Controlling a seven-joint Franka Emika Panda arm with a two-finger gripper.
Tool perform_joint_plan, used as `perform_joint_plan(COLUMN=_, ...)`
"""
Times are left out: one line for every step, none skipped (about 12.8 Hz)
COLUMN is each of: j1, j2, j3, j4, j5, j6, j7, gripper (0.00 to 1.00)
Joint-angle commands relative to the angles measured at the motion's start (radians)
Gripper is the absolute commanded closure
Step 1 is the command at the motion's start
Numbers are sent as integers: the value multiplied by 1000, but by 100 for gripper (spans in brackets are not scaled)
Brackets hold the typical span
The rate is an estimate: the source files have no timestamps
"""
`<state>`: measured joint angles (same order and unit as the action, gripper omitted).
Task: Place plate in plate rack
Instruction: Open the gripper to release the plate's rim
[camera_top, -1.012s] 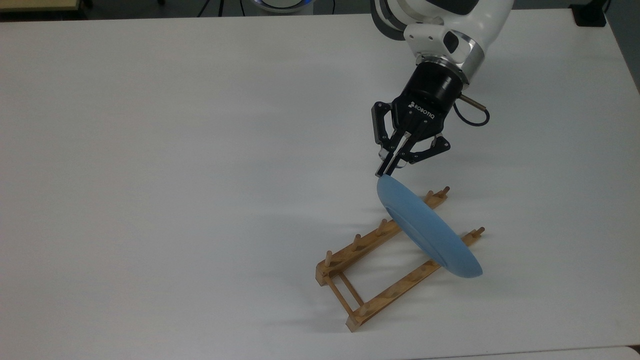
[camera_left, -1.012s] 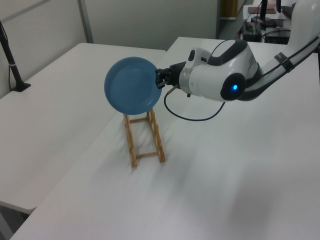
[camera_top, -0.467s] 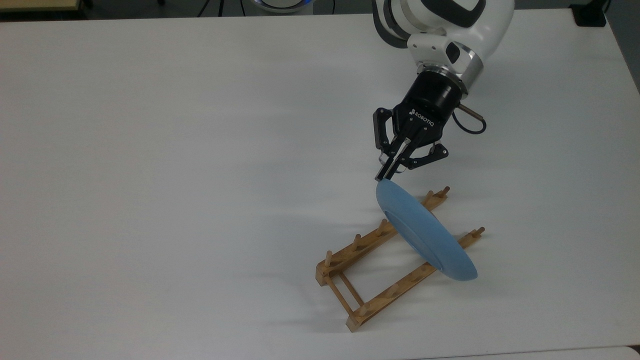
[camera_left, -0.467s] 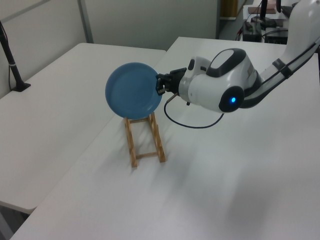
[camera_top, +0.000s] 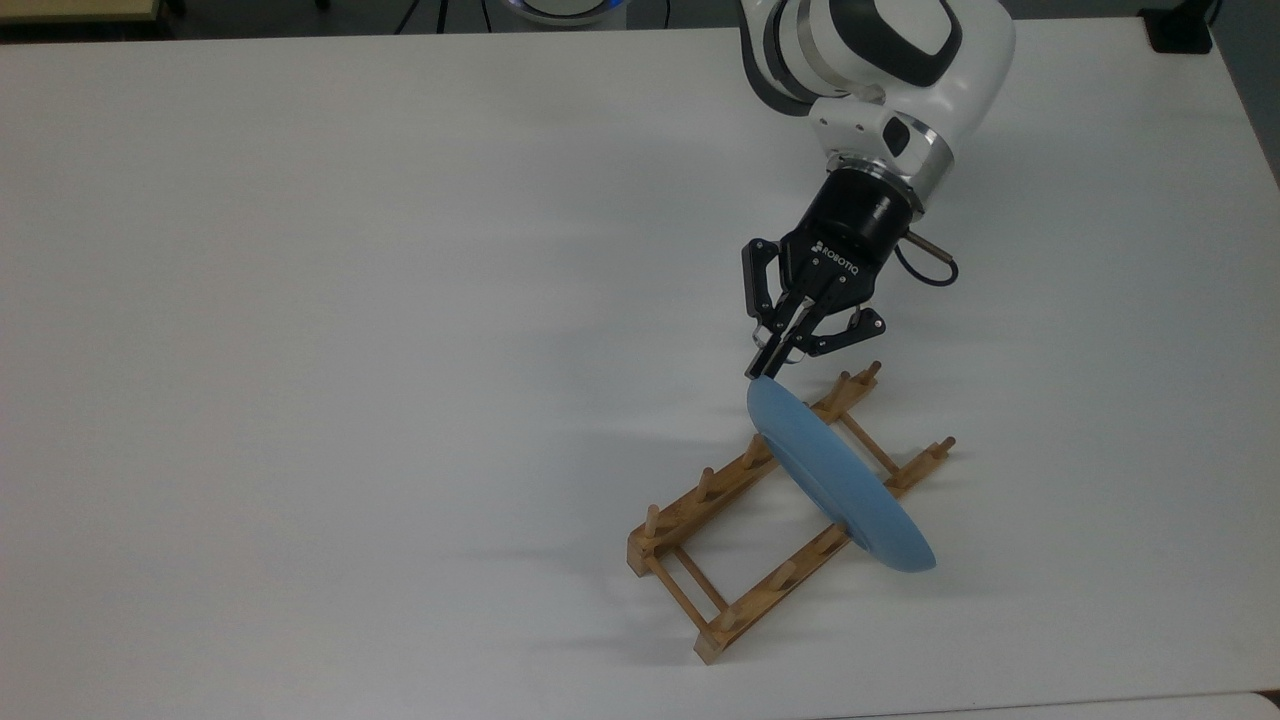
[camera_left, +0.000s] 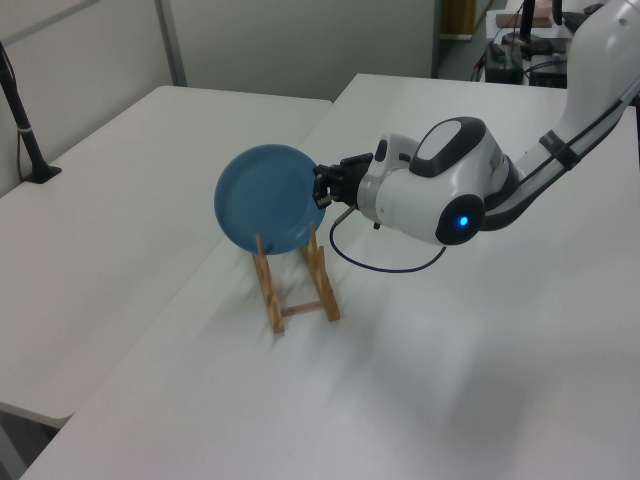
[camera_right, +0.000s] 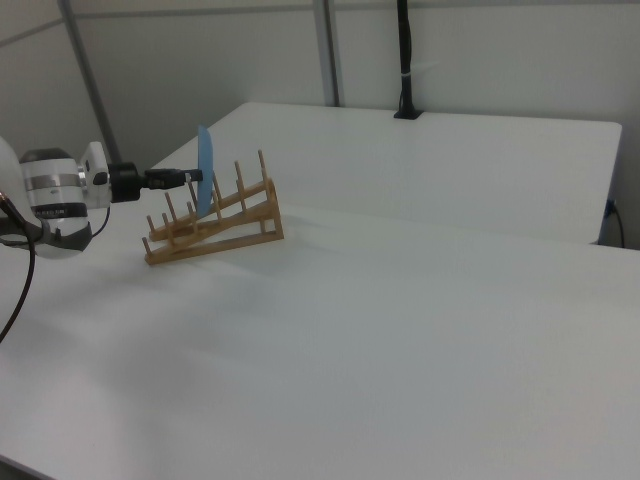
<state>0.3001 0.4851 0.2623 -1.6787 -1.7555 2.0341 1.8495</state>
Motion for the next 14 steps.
perform_joint_plan(j1=11, j2=-2, j3=-9, j4=-7, j5=-16, j6=-29, j7=30, gripper=13)
perform_joint_plan(j1=13, j2=-3, j3=-9, j4=-6, j5=-15, j6=-29, j7=28, gripper=0)
perform_joint_plan(j1=11, j2=-5, j3=-8, j4=-3, j5=-10, j6=-32, j7=30, gripper=0)
perform_joint_plan(j1=11, j2=-11, j3=-8, j4=-1, j5=-6, j6=-31, j7=30, gripper=0)
perform_joint_plan(j1=10, j2=-20, j3=-8, j4=17, j5=28, j6=-31, j7=27, gripper=0)
perform_joint_plan(j1=10, j2=-29, j3=-8, j4=26, j5=81, j6=-28, j7=16, gripper=0)
perform_joint_plan(j1=11, j2=-48, j3=-8, j4=40, j5=146, j6=-26, j7=-1, gripper=0)
perform_joint_plan(j1=13, j2=-68, j3=-6, j4=49, j5=218, j6=-23, j7=-44, gripper=0)
perform_joint_plan(j1=13, j2=-92, j3=-6, j4=53, j5=304, j6=-20, j7=-102, gripper=0)
perform_joint_plan(j1=13, j2=-118, j3=-6, j4=63, j5=406, j6=-20, j7=-165, gripper=0)
perform_joint_plan(j1=11, j2=-141, j3=-6, j4=79, j5=512, j6=-20, j7=-229, gripper=0)
perform_joint_plan(j1=7, j2=-170, j3=-6, j4=89, j5=622, j6=-20, j7=-298, gripper=0)
perform_joint_plan(j1=4, j2=-200, j3=-6, j4=100, j5=736, j6=-21, j7=-372, gripper=0)
perform_joint_plan(j1=-2, j2=-232, j3=-8, j4=111, j5=849, j6=-31, j7=-448, gripper=0)
